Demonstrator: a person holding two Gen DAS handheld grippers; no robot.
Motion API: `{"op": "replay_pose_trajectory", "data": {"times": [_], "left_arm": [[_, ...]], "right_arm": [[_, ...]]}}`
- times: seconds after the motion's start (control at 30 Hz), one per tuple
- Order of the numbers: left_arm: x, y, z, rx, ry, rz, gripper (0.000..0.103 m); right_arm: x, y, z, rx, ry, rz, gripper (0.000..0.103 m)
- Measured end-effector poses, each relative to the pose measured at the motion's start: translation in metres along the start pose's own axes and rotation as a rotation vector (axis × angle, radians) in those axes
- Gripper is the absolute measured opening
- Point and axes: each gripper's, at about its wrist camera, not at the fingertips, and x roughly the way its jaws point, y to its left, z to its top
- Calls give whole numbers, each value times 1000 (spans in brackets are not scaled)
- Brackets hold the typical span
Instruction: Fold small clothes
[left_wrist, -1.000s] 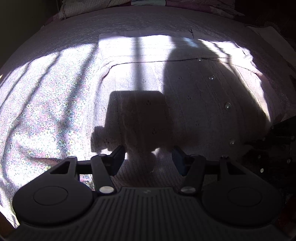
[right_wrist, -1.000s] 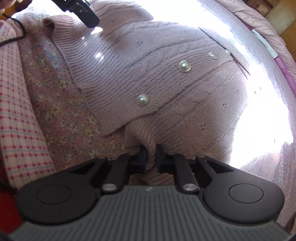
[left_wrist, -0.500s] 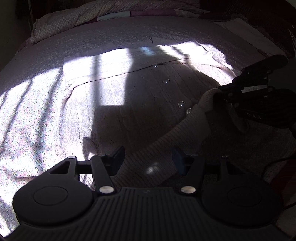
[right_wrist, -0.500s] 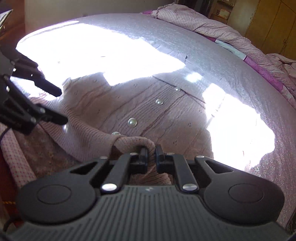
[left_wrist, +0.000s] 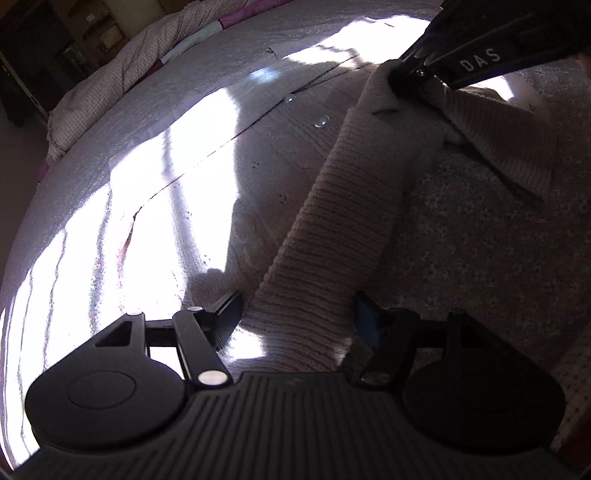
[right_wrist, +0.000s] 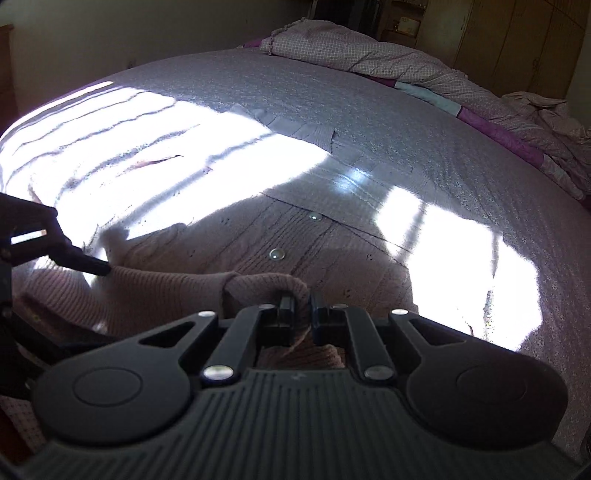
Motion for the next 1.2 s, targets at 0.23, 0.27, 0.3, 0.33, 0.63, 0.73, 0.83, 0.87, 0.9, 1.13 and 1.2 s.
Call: {"op": "replay_pose_trajectory", "data": {"times": [0.23,0.27,0.3,0.33,0.63,0.73,0.83,0.87,0.9,1.13,1.2], "left_arm": [[9,36,3,-189,-61,-59,58],[10,39,4,-205,-67,-71,55],[9,40,4,-227,-76,-81,51],[8,42,5,-244,-83,-88,50],[9,51,-1,-335,-92,-134,51],[7,49,-1,-336,-95,-132,51],[6,48,-1,-336,-95,-128,52],[11,54,0,-338,-94,-130,52],[11,54,-1,-343,-94,-130,52],[6,52,-1,-344,-107,-106,46],[5,50,1,-328,-113,-107,31]], "right_arm": [[14,-16,-12,88,10,32,15],[12,-16,-17,86,26,35,23],[11,-16,-21,73,42,28,29],[8,-14,-27,53,51,9,43],[10,-11,-80,26,146,-73,56],[11,-13,-80,56,115,-82,56],[8,-16,-78,88,86,-103,53],[6,-18,-78,103,71,-114,53],[5,-19,-78,113,61,-124,53],[-4,-23,-75,148,-14,-157,19],[-4,-23,-75,153,-24,-157,16]]}}
